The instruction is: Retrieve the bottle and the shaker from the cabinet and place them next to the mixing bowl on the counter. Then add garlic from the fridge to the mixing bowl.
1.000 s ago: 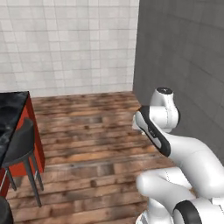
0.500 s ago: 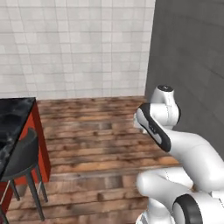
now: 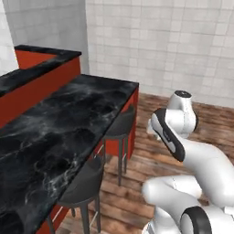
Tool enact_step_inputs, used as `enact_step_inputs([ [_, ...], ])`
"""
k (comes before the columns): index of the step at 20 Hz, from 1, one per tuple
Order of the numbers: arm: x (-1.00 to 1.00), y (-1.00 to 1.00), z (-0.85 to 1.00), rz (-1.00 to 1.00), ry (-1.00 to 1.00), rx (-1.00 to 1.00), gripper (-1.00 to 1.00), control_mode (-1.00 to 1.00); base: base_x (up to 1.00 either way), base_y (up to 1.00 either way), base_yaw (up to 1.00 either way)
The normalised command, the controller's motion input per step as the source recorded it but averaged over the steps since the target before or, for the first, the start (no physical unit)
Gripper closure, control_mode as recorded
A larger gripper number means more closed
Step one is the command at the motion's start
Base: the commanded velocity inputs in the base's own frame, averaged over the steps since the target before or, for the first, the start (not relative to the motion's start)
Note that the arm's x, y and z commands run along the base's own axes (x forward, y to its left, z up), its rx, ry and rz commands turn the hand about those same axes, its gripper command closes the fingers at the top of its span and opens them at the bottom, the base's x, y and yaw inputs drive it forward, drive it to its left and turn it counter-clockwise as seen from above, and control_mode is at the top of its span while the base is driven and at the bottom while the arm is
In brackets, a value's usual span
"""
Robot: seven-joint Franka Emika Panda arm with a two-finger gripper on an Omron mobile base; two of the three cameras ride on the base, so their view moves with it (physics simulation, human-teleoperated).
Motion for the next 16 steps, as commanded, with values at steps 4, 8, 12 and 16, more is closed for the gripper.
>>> enact_step_inputs([
  [4,0.00,0.00,0.00,0.00,0.00,0.00,1.00,1.00,-0.78,0.09,0.58],
  [8,0.00,0.00,0.00,0.00,0.00,0.00,1.00,1.00,-1.00,0.00,0.52],
  [12,0.00,0.00,0.00,0.00,0.00,0.00,1.00,1.00,-0.86,0.59,0.59],
  [16,0.00,0.00,0.00,0.00,0.00,0.00,1.00,1.00,-0.50,1.00,0.49],
])
